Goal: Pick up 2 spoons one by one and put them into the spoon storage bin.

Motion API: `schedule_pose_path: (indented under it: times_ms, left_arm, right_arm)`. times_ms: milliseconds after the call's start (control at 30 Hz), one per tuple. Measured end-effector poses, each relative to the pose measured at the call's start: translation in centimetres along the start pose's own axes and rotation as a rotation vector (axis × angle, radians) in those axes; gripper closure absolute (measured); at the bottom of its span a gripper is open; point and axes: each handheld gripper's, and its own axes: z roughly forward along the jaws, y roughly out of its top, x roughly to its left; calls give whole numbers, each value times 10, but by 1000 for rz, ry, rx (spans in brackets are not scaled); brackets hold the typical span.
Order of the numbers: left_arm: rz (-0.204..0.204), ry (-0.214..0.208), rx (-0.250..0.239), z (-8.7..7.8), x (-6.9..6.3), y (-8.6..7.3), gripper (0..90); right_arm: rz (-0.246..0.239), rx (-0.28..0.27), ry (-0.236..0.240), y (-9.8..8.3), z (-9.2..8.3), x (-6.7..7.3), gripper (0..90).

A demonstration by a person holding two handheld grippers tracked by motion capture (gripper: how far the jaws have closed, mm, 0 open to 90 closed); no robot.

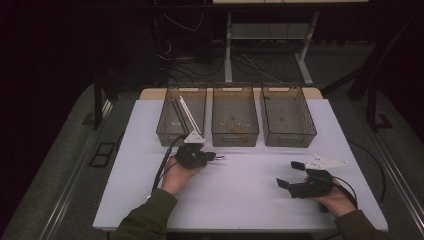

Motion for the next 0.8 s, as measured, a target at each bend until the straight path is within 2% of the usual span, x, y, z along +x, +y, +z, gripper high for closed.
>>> schedule_pose_path:
  times_ms: [67, 267, 433, 500, 600, 667, 800]
  left_arm:
    - [2, 0, -11, -9, 3, 0, 858]
    - [5, 57, -33, -43, 19, -7, 751]
    - [-33, 114, -37, -64, 41, -20, 655]
    - [-44, 146, -23, -71, 52, -27, 615]
    - [-84, 172, 4, -74, 66, -39, 535]
    - [-107, 169, 20, -74, 74, -44, 510]
    - [-126, 163, 22, -68, 79, -46, 488]
  right_arm:
    - [-1, 0, 2, 0, 0, 0, 142]
    - [0, 3, 2, 0, 0, 0, 142]
    - [-1, 7, 2, 0, 0, 0, 142]
    - [-2, 9, 2, 0, 1, 0, 142]
    - [-5, 11, 2, 0, 1, 0, 142]
    - [-6, 12, 4, 0, 2, 0, 142]
    - [-9, 17, 5, 0, 3, 1, 142]
